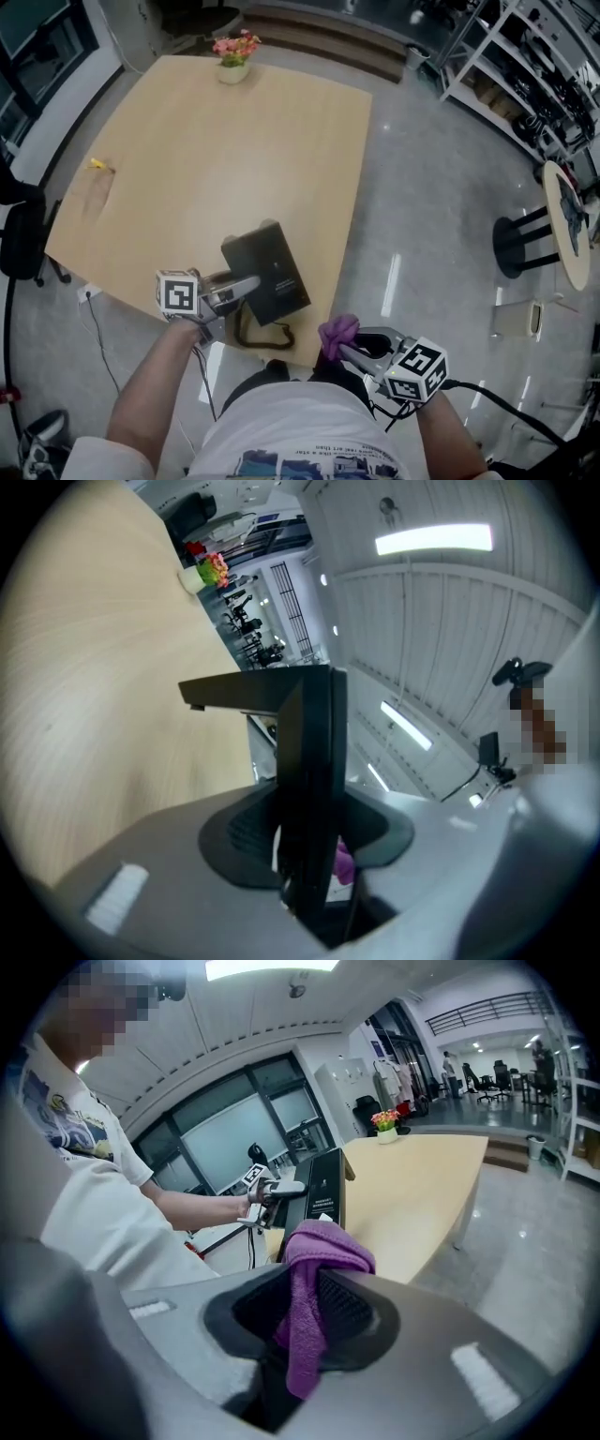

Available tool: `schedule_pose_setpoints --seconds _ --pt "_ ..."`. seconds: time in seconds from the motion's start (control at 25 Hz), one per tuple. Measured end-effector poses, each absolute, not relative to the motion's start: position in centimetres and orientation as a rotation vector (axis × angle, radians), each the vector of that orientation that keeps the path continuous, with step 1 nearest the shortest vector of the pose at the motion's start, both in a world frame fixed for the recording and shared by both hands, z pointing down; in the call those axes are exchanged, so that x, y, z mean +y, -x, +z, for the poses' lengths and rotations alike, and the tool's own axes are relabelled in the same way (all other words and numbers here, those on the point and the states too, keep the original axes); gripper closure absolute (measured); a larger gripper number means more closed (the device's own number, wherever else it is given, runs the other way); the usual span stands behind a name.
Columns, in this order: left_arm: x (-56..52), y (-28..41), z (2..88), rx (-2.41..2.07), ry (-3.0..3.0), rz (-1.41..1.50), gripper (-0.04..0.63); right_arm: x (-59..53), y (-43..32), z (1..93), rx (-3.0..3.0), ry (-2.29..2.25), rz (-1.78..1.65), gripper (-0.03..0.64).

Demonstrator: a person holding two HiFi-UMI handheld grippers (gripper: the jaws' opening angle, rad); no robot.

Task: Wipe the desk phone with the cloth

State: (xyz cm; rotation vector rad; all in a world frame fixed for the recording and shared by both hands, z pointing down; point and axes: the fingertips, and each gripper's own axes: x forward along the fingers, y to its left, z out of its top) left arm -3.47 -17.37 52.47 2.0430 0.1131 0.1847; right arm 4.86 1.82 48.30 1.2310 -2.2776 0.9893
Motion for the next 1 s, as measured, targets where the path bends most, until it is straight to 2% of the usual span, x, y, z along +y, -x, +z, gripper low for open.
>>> schedule_pose_setpoints --seconds 0.36,0.72,0.88,1.0 --pt "-18.5 0.8 59.3 0.130 -2.032 0.363 0.414 2.7 -6.1 47.5 -2.221 -1.374 1.033 0.528" --pt "-19.3 0.4 61.7 0.101 -1.948 0.472 0.408 3.0 -5.5 47.8 -2.220 -1.376 1.062 0.528" --pt "-19.2 0.7 61.5 0.026 -1.999 0.531 0.386 3.8 -5.4 47.4 -2.217 -1.373 1.075 0.528" --pt "-19.9 1.1 61.4 -0.067 -2.067 0.553 0.328 4.0 -5.5 47.2 -2.217 -1.366 1.057 0.528"
